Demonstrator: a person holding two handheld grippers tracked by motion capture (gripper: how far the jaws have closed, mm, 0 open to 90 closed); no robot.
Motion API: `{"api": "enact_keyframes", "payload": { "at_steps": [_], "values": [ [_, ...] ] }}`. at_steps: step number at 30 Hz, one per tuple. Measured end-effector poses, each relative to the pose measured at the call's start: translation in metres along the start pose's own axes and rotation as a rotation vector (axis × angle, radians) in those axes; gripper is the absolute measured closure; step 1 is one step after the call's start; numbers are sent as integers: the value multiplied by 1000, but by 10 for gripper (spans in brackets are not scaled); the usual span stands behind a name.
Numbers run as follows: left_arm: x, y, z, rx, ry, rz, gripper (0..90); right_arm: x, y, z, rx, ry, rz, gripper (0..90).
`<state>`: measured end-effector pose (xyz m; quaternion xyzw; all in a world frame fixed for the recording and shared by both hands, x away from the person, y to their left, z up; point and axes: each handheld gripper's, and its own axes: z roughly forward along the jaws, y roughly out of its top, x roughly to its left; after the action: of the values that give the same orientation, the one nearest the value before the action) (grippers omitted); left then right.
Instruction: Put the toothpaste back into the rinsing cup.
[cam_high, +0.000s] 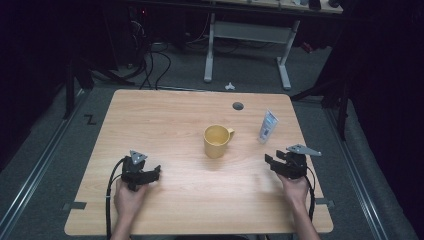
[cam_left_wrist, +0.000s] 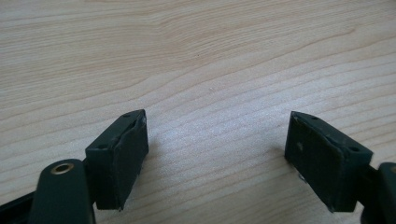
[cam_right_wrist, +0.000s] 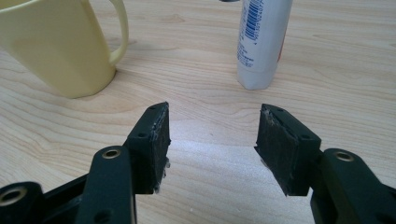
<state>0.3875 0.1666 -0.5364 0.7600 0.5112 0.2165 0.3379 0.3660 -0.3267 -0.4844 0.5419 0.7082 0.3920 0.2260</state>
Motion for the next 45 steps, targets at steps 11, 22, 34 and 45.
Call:
{"api": "enact_keyframes", "payload": {
  "at_steps": [11, 22, 34, 45],
  "values": [
    [0, 0, 0, 0, 0, -1, 218, 0, 14, -7, -16, -4, -18, 435],
    [0, 0, 0, 0, 0, -1, 218, 0, 29, -10, -27, -7, -27, 427],
    [0, 0, 0, 0, 0, -1, 218, 0, 51, -9, -52, -32, -37, 396],
    [0, 0, 0, 0, 0, 0, 218, 0, 65, -6, -59, -41, -43, 384]
  ]
}}
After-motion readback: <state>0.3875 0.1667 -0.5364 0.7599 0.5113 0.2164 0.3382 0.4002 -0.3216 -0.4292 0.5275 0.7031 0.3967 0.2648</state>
